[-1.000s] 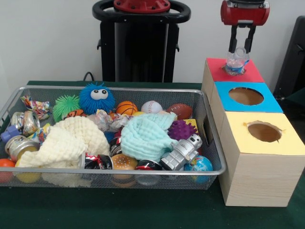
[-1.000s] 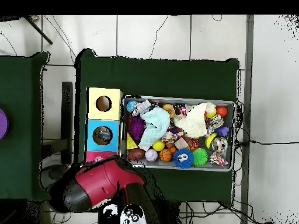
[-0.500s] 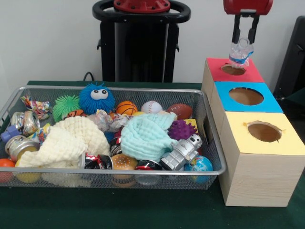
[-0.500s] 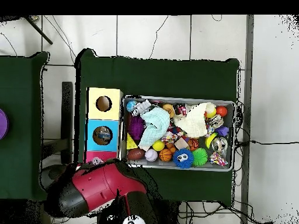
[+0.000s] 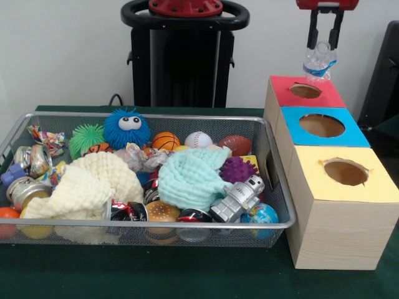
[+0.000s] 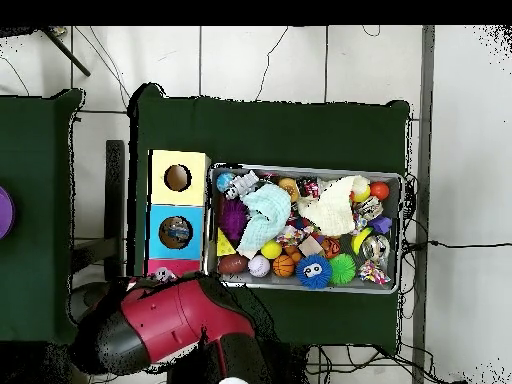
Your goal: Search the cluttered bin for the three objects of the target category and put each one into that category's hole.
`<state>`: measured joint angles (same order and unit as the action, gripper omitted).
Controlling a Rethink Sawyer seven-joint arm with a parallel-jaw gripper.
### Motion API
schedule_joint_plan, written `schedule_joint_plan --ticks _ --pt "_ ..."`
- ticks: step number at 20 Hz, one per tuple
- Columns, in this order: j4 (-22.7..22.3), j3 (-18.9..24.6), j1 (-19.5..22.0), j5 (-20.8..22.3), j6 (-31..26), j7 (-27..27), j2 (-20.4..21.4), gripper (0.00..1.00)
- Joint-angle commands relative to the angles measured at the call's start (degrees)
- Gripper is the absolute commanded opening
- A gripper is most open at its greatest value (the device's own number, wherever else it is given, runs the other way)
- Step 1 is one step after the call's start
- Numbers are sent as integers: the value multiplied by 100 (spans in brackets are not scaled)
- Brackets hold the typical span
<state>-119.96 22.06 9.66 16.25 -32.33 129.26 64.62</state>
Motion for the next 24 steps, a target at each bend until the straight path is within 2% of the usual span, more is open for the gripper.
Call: schedule_joint_plan --ticks 1,8,16,24 --pt "127 292 108 -29 -695 -468 -169 0" --pt "490 281 98 37 -858 -490 -362 0" --pt "1090 353 118 7 -1375 -616 -550 0" --pt "1191 355 128 55 -1439 -578 -566 0"
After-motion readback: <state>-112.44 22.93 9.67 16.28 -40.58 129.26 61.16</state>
